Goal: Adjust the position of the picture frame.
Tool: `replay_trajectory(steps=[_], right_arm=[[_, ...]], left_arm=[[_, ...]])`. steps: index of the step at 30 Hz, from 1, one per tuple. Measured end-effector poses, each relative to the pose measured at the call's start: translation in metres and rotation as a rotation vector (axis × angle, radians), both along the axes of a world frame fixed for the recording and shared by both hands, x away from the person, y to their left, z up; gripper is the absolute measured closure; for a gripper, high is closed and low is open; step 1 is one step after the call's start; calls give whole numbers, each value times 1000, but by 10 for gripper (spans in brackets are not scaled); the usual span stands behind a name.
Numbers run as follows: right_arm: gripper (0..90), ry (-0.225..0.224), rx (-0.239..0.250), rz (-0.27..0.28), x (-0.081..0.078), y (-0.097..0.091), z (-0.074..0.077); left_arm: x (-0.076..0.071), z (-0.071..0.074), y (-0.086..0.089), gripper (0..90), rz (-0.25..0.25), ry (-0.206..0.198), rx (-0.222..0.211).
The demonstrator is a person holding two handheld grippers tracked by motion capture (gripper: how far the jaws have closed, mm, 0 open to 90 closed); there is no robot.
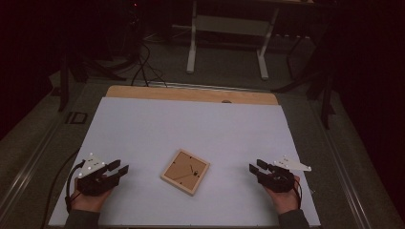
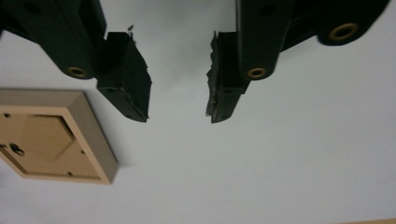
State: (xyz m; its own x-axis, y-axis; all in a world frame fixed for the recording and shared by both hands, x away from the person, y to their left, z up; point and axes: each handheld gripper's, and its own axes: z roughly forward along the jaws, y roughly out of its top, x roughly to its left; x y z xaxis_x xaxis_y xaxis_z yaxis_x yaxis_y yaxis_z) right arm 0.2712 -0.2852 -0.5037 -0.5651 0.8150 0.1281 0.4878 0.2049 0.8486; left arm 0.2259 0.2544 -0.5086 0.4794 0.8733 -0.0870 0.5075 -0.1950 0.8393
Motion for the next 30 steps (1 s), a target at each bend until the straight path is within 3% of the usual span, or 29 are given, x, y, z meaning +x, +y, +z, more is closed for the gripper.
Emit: replay_trajectory(steps=[9,12,13,14,19,30], right_arm=[[681,11,-4,30,0,11,-1],[750,8,10,37,0,11,0],[777,5,10,40,-1,12,0],[838,1,9,45,-1,13,1],[899,5,2,75,-1,19,3],[900,15,-45,172,1,64,4]], left_arm=[[-2,0,-4,729,-34,-1,-5],[-2,1,-3,837,-54,1,-26],[-2,1,-3,837,-62,2,-29],[-1,1,-4,892,-77,5,-37],[-1,2,-8,900,-96,8,-39],[5,-2,-35,900,-156,15,13]])
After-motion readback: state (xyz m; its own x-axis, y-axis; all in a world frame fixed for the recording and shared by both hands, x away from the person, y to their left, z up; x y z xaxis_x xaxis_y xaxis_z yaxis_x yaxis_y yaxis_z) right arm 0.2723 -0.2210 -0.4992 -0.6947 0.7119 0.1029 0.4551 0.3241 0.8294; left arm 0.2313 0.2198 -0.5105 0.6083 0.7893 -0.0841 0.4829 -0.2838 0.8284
